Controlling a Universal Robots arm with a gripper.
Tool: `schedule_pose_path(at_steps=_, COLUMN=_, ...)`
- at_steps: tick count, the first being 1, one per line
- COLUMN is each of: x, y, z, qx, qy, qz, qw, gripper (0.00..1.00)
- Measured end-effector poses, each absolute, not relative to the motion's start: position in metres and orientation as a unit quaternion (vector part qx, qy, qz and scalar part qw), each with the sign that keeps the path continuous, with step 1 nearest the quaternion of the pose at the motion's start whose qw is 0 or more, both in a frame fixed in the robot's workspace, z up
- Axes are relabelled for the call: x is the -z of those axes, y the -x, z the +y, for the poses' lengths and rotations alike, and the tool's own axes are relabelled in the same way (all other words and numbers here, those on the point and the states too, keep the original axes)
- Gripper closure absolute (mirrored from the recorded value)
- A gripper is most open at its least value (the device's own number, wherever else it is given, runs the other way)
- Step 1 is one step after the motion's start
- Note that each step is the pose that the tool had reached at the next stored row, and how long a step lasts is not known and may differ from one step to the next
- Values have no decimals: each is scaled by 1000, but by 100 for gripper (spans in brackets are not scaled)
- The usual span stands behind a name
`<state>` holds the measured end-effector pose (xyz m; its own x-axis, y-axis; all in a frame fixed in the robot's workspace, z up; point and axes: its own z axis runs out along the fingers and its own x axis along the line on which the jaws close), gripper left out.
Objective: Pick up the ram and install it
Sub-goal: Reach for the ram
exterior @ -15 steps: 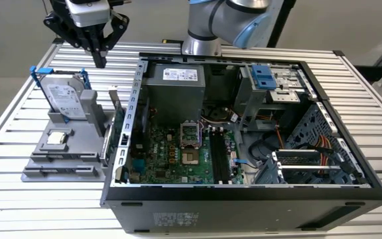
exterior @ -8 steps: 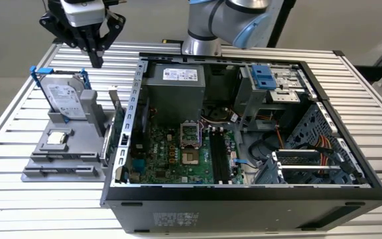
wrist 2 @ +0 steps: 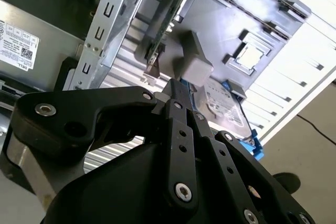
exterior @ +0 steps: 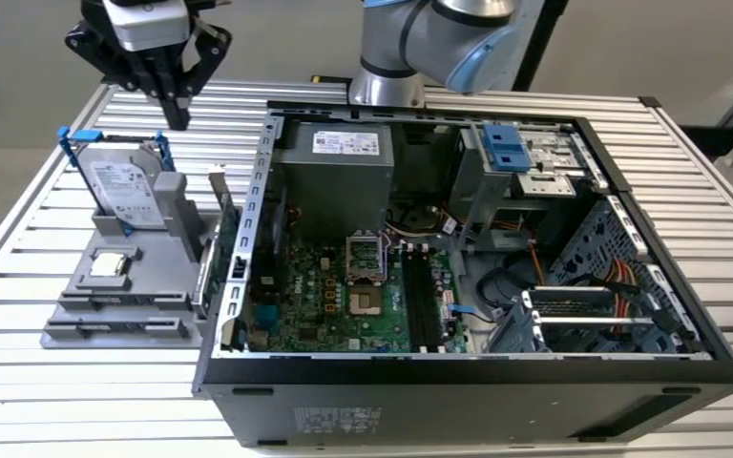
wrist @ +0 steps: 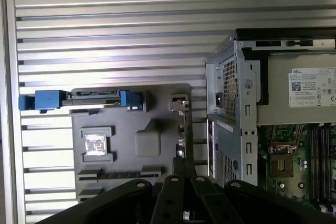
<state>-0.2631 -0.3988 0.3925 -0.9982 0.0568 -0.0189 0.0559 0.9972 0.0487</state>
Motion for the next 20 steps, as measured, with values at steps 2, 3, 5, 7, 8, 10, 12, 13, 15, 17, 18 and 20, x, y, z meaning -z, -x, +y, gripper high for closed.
schedule_pose_path(at_steps=2, x=-393, y=265, z=-399, qx=-24, qy=-28, qz=999, qw=10, gripper=100)
schedule_pose_path(at_steps=3, x=-393, y=266, z=-399, qx=-24, qy=-28, qz=999, qw=10, gripper=100)
schedule_pose_path(at_steps=5, x=-392, y=268, z=-399, qx=-24, qy=-28, qz=999, qw=10, gripper=100)
schedule_pose_path(at_steps=7, x=-393, y=270, z=-399, qx=-24, qy=-27, qz=999, qw=10, gripper=100)
schedule_pose_path(at_steps=8, x=-393, y=271, z=-399, qx=-24, qy=-27, qz=999, qw=10, gripper=100)
schedule_pose_path(at_steps=10, x=-392, y=273, z=-399, qx=-24, qy=-27, qz=999, qw=10, gripper=100)
schedule_pose_path(at_steps=12, x=-392, y=274, z=-399, qx=-24, qy=-26, qz=999, qw=10, gripper=100)
schedule_pose_path(at_steps=13, x=-393, y=276, z=-399, qx=-24, qy=-26, qz=999, qw=10, gripper=100)
schedule_pose_path(at_steps=15, x=-393, y=277, z=-399, qx=-24, qy=-26, qz=999, qw=10, gripper=100)
schedule_pose_path(at_steps=17, x=-393, y=279, z=-399, qx=-24, qy=-26, qz=999, qw=10, gripper=100)
schedule_pose_path(at_steps=18, x=-393, y=280, z=-399, qx=-24, qy=-26, qz=999, qw=10, gripper=100)
schedule_pose_path(at_steps=20, x=-393, y=282, z=-399, qx=-24, qy=-25, qz=999, qw=10, gripper=100)
